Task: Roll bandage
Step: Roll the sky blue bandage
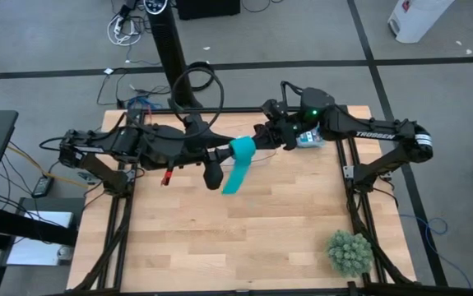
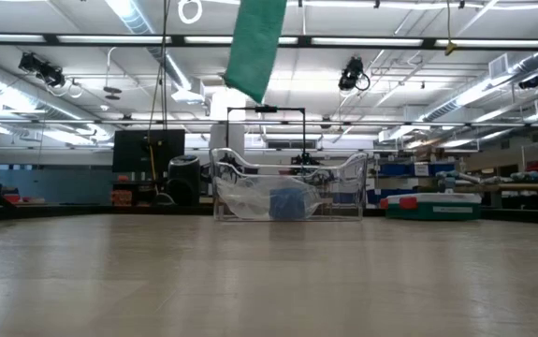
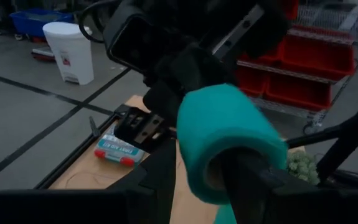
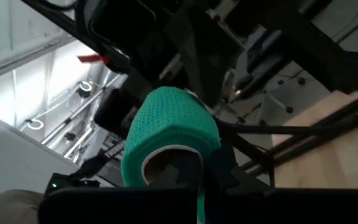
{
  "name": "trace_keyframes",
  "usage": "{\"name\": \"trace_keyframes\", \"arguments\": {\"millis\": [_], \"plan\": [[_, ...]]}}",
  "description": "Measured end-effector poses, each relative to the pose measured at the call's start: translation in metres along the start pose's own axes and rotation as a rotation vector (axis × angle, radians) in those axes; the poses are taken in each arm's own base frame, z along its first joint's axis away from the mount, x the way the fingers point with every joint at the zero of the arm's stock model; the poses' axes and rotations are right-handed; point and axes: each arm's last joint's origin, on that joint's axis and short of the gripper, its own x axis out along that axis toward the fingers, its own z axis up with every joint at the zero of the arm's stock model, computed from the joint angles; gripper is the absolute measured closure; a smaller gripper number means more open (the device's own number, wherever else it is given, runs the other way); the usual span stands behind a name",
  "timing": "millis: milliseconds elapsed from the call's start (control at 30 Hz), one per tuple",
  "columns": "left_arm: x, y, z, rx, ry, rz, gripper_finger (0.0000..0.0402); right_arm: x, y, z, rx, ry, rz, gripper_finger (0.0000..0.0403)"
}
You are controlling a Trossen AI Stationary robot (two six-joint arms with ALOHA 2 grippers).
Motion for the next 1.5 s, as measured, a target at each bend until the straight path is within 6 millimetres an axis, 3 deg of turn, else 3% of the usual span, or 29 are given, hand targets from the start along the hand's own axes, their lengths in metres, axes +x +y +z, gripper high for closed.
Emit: {"name": "trace_keyframes", "arguments": {"millis": [133,333,533,700,967,1200,1500], "plan": [[0.002,-0.001,0.0,-0.003,-0.005,0.003,0.0283,0.001,0.0,0.001,0.004,-0.004,0.01,0.0403],[0.002,-0.001,0.001,-0.01,-0.015,0.012,0.0383,0.0,0.001,0.001,-0.013,-0.01,0.016,0.0395],[0.002,-0.001,0.002,-0.038,-0.03,0.008,0.0383,0.0,0.003,0.002,-0.028,-0.011,0.031,0.0336],[-0.002,0.001,0.008,-0.079,-0.073,0.02,0.0383,-0.018,0.015,0.014,-0.07,-0.069,0.031,0.0291],[-0.007,0.011,0.017,-0.152,-0.119,0.033,0.0383,-0.048,0.054,0.027,-0.227,-0.144,0.028,0.0296],[-0.003,0.026,0.033,-0.226,-0.203,-0.047,0.0383,-0.044,0.063,0.016,-0.425,-0.161,-0.019,0.0305],[0.004,0.044,0.042,-0.345,-0.235,-0.082,0.0383,-0.036,0.062,0.005,-0.581,-0.119,-0.08,0.0307]]}}
